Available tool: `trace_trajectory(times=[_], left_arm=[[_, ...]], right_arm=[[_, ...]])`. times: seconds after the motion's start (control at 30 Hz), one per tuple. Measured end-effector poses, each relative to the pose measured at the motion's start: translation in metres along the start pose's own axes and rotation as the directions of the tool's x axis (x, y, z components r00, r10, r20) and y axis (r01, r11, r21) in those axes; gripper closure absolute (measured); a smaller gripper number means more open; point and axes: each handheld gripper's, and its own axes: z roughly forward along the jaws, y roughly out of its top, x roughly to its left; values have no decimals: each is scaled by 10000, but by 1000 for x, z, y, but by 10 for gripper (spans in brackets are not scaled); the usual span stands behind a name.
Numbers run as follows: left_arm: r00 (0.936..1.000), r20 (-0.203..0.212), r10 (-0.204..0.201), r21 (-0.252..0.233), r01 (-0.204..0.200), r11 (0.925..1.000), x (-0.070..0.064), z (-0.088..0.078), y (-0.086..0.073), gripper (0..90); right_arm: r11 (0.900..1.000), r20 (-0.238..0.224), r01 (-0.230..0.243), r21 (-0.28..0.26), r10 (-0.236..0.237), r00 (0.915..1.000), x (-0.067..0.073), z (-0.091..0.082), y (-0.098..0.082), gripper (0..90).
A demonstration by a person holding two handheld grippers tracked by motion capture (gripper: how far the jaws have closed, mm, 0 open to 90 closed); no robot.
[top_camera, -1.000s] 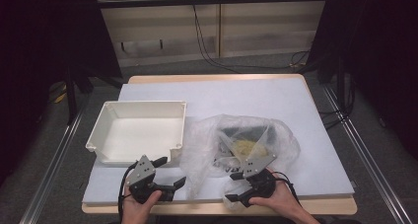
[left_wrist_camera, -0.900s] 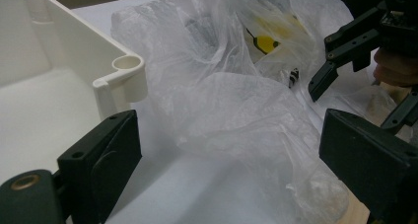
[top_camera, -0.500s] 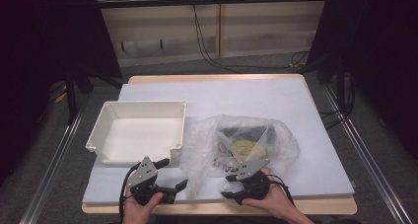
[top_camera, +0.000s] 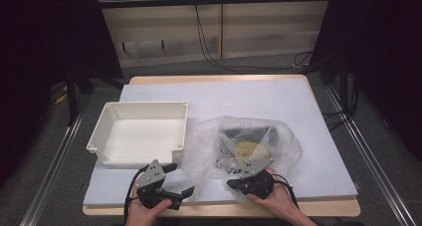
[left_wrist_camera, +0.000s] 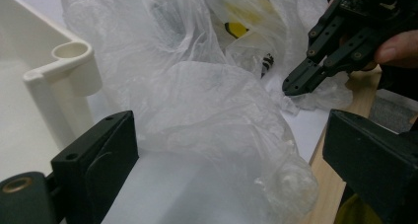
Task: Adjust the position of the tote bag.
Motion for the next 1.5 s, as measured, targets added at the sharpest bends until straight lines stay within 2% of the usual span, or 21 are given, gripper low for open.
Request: trace_trajectory(times=[0.07,0.1,0.2,0.27,0.3,0.37,0.43,0.5,0.6,0.73,0.77,0.8,0.83,0.93,1.07,1.17,1.2,1.3,1.33,1.43,1.5], left_arm=[[9998,5,185,48,-185,9998,-1,0,0,80],[9989,306,351,119,-355,9993,-3,0,0,151],[9981,426,454,311,-468,9984,-7,1,-1,200],[9974,484,526,335,-542,9980,-7,1,-2,271],[9954,799,531,349,-560,9978,-8,0,-2,339],[9946,933,452,402,-491,9980,-10,1,-3,429],[9898,1317,547,664,-639,9957,-11,3,-3,526],[9854,1591,606,891,-755,9932,-13,7,-4,552],[9856,1593,572,1288,-782,9886,-11,12,-5,474],[9789,1905,734,1649,-1056,9806,-13,21,-5,525],[9774,1970,772,1662,-1109,9798,-14,23,-6,585],[9815,1743,791,1792,-1106,9776,-15,25,-6,624],[9790,1868,816,1927,-1179,9742,-14,26,-5,700],[9800,1907,560,2147,-973,9718,-12,27,-5,857],[9835,1762,407,2137,-786,9737,-10,25,-5,883],[9833,1786,364,2079,-739,9754,-10,25,-5,883],[9829,1779,467,2182,-857,9721,-9,25,-5,882],[9826,1824,345,2045,-723,9762,-10,25,-5,875],[9827,1798,438,2101,-818,9742,-10,24,-5,874],[9821,1839,401,1963,-767,9775,-10,24,-5,872],[9818,1864,363,1917,-725,9788,-9,24,-5,872]], right_arm=[[10000,-66,-62,-27,62,10000,-1,0,-1,900],[9999,-105,-128,-53,128,9999,-1,0,-1,900],[9999,-135,-123,-50,122,9998,-2,0,-1,900],[9999,-135,-140,-52,139,9998,-2,0,-1,900],[9998,-163,-185,-45,184,9997,-2,0,-1,900],[9998,-169,-181,-64,180,9997,-2,0,-1,900],[9997,-206,-215,-92,213,9996,-3,0,-2,900],[9996,-236,-249,-100,247,9994,-3,0,-2,900],[9995,-252,-260,-152,256,9994,-4,0,-2,900],[9995,-299,-268,-192,262,9992,-4,0,-3,900],[9995,-285,-276,-182,270,9992,-4,0,-2,900],[9995,-251,-281,-162,276,9993,-4,0,-2,900],[9994,-244,-299,-151,296,9993,-4,0,-2,895],[9997,-330,-209,-159,204,9992,-3,-1,-2,834],[9996,-280,-168,-219,161,9995,-1,-4,1,746],[9979,-351,-322,-569,303,9989,-3,-11,3,688],[9973,-361,-354,-636,331,9988,-3,-12,3,661],[9957,-539,-459,-802,416,9977,-2,-14,5,562],[9959,-598,-454,-782,408,9974,-1,-14,6,546],[9949,-668,-531,-857,474,9966,0,-11,8,442],[9975,-538,-276,-656,241,9983,4,-6,9,389]])
